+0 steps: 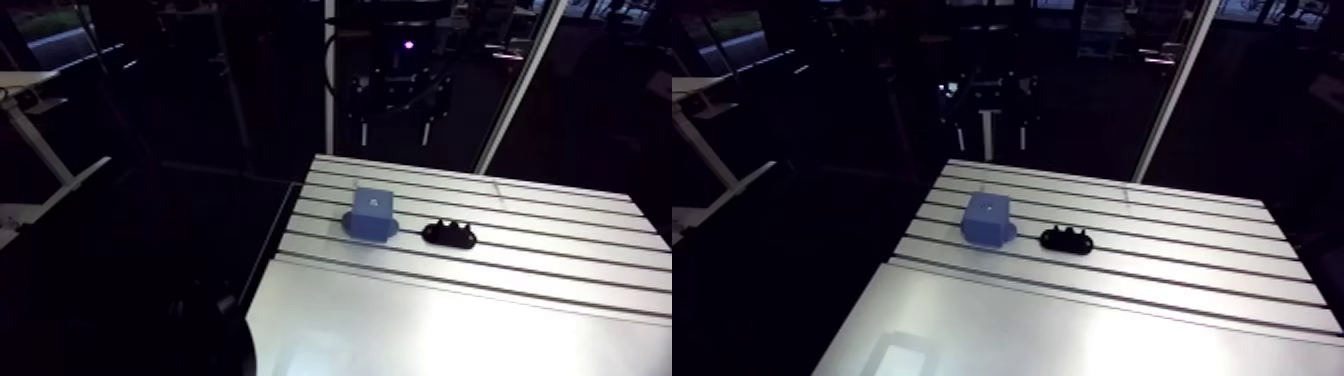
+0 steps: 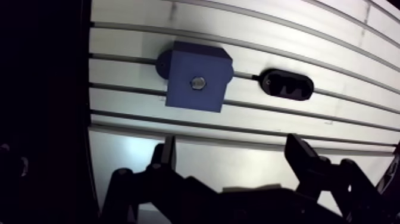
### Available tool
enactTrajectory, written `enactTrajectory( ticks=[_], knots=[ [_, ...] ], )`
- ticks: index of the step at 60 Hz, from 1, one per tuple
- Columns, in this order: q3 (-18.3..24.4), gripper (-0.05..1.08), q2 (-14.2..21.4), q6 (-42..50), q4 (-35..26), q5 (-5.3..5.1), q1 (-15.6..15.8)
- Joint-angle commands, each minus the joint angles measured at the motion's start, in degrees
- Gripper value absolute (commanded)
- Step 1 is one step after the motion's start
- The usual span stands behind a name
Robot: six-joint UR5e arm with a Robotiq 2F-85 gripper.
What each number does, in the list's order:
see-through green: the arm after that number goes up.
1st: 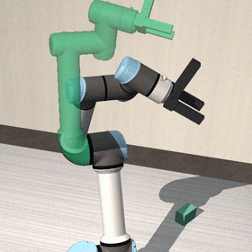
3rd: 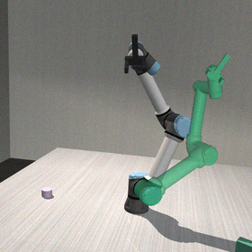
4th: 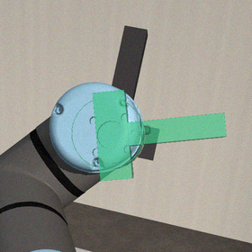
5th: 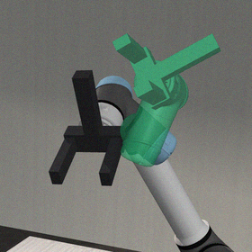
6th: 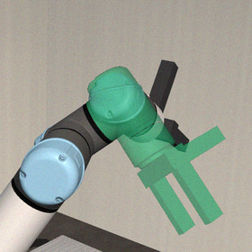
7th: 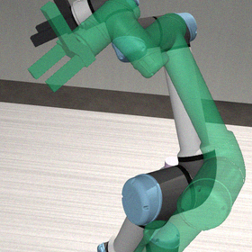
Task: Pick up the M10 bolt and insert it into the hex recess until seated.
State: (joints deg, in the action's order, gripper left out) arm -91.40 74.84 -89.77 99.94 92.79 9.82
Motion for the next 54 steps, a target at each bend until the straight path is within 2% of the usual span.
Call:
enactTrajectory(
  ticks=[1, 8, 16, 20, 29, 33, 38, 46, 54],
  knots=[
    [2.8, 0.01, 2.8, 0.8, -3.4, 0.77, -1.4],
    [3.6, 0.01, 3.3, 0.4, -4.4, 0.85, -2.7],
    [3.7, 0.01, 5.3, -0.2, -4.8, 0.95, -5.7],
    [3.7, 0.01, 6.7, -1.4, -4.9, 0.45, -8.1],
    [3.7, 0.01, 8.5, -1.9, -5.3, -0.25, -9.6],
    [3.8, 0.01, 9.9, -1.9, -5.6, -0.45, -11.2],
    [3.8, 0.01, 10.9, -1.9, -5.8, -0.46, -12.0],
    [3.9, 0.01, 12.2, -1.9, -6.9, -1.84, -12.7],
    [3.3, 0.01, 12.6, -1.6, -7.0, -2.03, -13.5]
  ],
)
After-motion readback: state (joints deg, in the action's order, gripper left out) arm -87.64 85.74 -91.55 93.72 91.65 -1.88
